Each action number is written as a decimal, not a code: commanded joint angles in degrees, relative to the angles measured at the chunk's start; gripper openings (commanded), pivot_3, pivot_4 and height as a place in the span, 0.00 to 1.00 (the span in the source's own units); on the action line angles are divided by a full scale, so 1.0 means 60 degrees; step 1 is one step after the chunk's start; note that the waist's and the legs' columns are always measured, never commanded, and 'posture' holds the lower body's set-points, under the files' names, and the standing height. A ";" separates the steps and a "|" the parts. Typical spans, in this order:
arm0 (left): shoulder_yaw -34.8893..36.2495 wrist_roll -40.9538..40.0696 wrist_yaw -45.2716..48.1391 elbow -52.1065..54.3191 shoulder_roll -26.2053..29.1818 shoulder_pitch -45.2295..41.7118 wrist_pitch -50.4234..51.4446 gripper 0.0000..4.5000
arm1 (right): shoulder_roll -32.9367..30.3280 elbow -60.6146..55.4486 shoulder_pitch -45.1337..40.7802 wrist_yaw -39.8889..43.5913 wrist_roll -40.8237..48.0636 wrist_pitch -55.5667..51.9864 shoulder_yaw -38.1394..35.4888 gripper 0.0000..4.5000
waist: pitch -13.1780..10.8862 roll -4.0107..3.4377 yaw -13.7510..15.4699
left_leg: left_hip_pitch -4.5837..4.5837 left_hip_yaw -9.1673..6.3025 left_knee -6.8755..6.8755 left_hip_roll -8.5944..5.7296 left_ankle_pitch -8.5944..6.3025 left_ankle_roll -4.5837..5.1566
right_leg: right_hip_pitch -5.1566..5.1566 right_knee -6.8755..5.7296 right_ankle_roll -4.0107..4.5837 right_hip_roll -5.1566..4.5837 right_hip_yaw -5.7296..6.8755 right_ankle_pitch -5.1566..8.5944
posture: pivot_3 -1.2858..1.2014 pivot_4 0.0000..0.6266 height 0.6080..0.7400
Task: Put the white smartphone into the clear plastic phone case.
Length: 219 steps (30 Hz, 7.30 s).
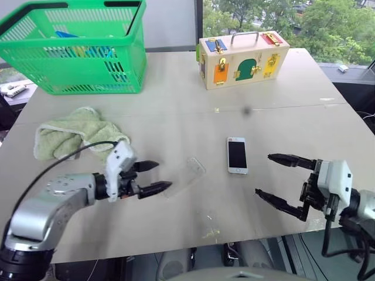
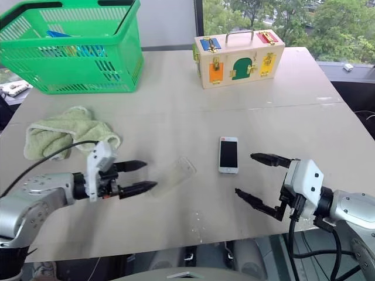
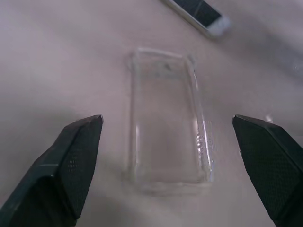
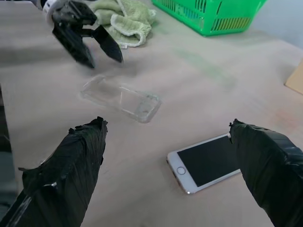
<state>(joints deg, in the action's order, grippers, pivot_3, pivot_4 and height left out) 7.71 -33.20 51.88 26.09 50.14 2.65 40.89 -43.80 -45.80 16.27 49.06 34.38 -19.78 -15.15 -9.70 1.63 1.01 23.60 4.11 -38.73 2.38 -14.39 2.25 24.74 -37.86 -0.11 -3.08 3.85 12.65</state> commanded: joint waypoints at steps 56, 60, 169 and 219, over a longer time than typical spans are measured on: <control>-0.5394 0.0850 -0.2004 0.1376 0.0482 -0.3864 0.4295 0.40 | 0.0104 -0.1589 0.1772 -0.0669 -0.0046 -0.0147 -0.1195 1.00 | 0.0022 -0.0017 0.0096 | -0.0033 -0.0017 -0.0004 -0.0023 0.0001 0.0002 | -0.0042 0.0001 -0.0004 0.0051 -0.0021 0.0002 | 0.52 0.24 1.00; -0.5538 0.1157 -0.1939 0.1591 0.0630 -0.3750 0.4103 0.04 | 0.0121 -0.1682 0.1887 -0.0715 -0.0037 -0.0159 -0.1216 1.00 | 0.0027 -0.0028 0.0127 | -0.0142 -0.0016 0.0019 -0.0021 -0.0004 0.0000 | -0.0144 0.0027 -0.0003 0.0007 -0.0021 0.0005 | 0.52 0.24 1.00; 0.0857 -0.1438 0.1444 0.0114 -0.0062 -0.2088 -0.0636 1.00 | 0.2038 0.3511 -0.6023 -0.4040 -0.2195 -1.0686 0.4224 0.91 | 0.0144 -0.0011 -0.0009 | 0.0024 -0.0013 -0.0018 -0.0032 -0.0071 0.0103 | -0.0034 0.0064 -0.0057 -0.0020 0.0001 0.0036 | 0.52 0.24 1.00; 0.1108 0.0831 0.2760 -0.4824 -0.0984 -0.0134 -0.5774 1.00 | 0.3772 0.6651 -1.1761 0.0852 -0.4624 -0.5867 0.9674 0.61 | 0.0044 -0.0048 -0.0310 | 0.0042 0.0027 0.0050 -0.0026 -0.0031 0.0037 | 0.0067 -0.0001 -0.0029 -0.0014 0.0002 -0.0002 | 0.52 0.24 1.00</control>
<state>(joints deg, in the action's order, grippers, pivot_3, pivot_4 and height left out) 13.98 -28.14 67.48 -3.23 44.19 2.41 7.33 -21.41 -4.30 -53.50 53.59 7.12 -54.74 42.25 -9.44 1.34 -0.85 23.85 4.27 -38.43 2.23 -14.58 2.47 25.14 -37.87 -0.28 -3.18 3.86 12.63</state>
